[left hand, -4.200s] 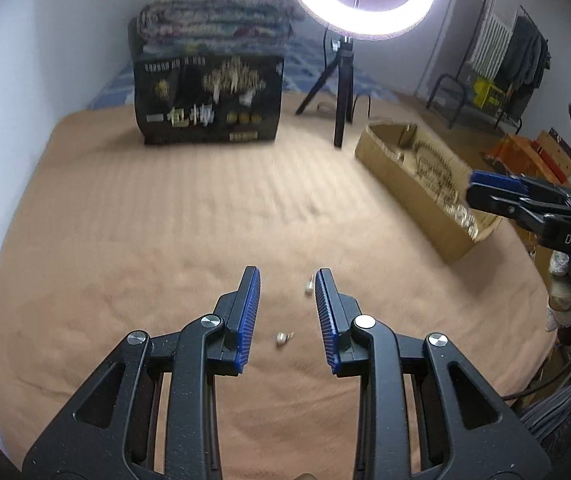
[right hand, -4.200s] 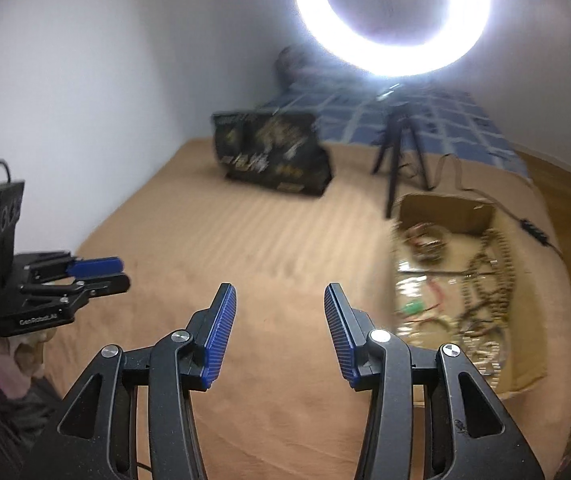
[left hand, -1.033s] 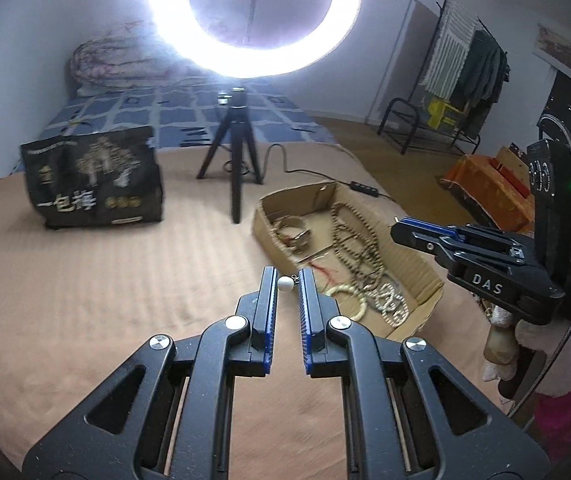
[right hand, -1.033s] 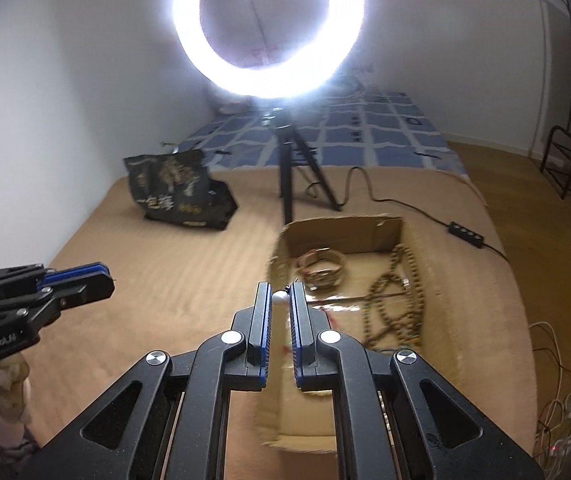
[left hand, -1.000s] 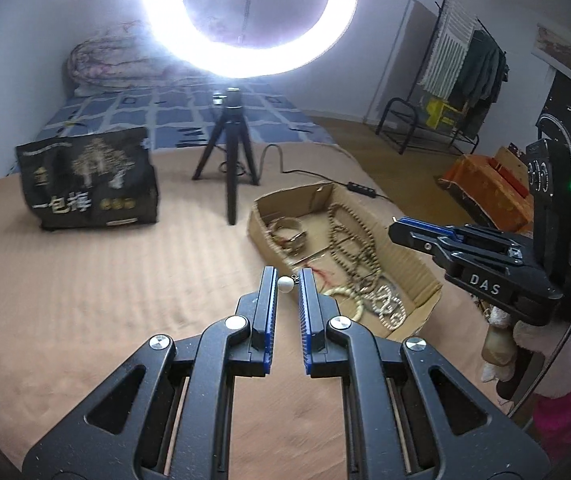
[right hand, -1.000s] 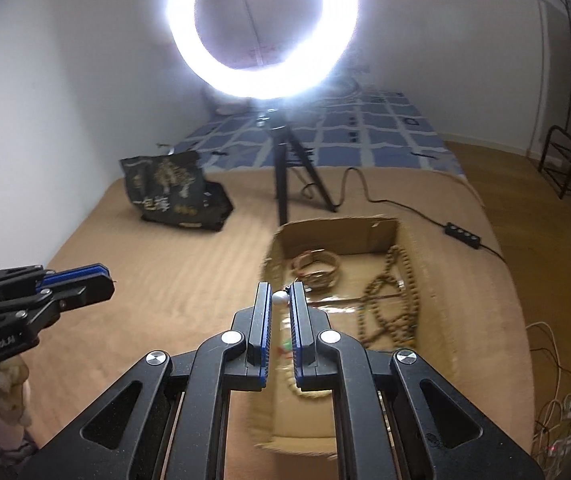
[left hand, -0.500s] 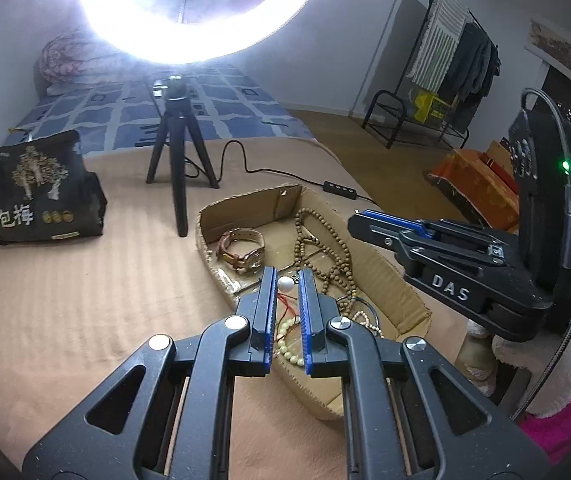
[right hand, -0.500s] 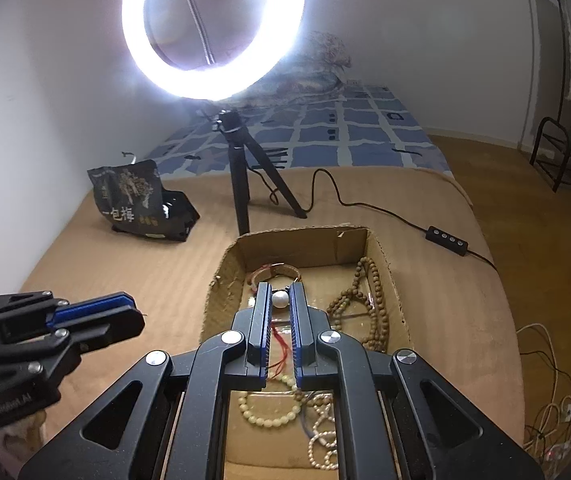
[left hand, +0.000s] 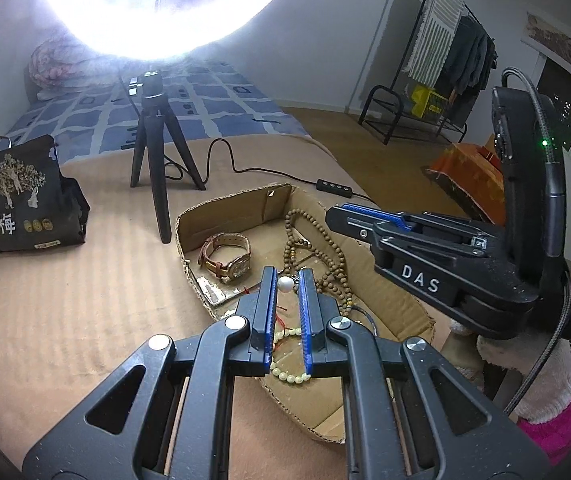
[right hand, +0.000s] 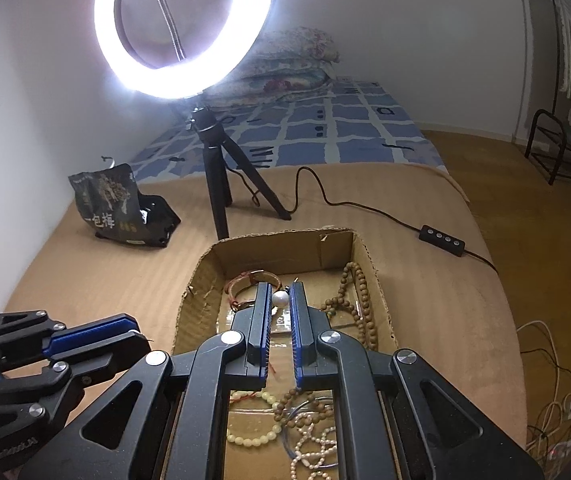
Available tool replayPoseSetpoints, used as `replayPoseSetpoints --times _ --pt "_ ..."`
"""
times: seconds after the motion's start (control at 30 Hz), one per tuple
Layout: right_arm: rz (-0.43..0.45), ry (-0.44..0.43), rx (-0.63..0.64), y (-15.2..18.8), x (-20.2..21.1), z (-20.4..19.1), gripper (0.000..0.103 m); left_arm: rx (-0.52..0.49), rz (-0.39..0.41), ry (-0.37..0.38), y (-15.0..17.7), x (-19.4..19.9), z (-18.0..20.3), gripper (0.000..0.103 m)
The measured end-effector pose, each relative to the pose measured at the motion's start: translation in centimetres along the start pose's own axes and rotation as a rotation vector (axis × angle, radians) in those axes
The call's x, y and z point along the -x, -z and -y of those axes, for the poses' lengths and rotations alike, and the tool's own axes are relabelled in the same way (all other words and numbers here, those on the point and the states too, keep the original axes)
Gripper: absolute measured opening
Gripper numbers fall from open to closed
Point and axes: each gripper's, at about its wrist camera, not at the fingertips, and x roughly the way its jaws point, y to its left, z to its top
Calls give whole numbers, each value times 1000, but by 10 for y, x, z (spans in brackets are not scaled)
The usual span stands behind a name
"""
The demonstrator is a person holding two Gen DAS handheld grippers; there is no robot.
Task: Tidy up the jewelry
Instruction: 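Carry both pearl earrings into the box and open both tools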
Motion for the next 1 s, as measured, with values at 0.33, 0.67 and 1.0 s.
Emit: replayPoseSetpoints --times 0.33,0.67,1.0 --pt "6 40 -9 -2 2 5 28 -12 -2 -16 0 -1 4 15" --pt "33 98 3 -4 9 5 66 -26 1 -26 2 1 7 42" --pt "39 157 16 -5 19 0 75 -30 10 -35 3 16 7 50"
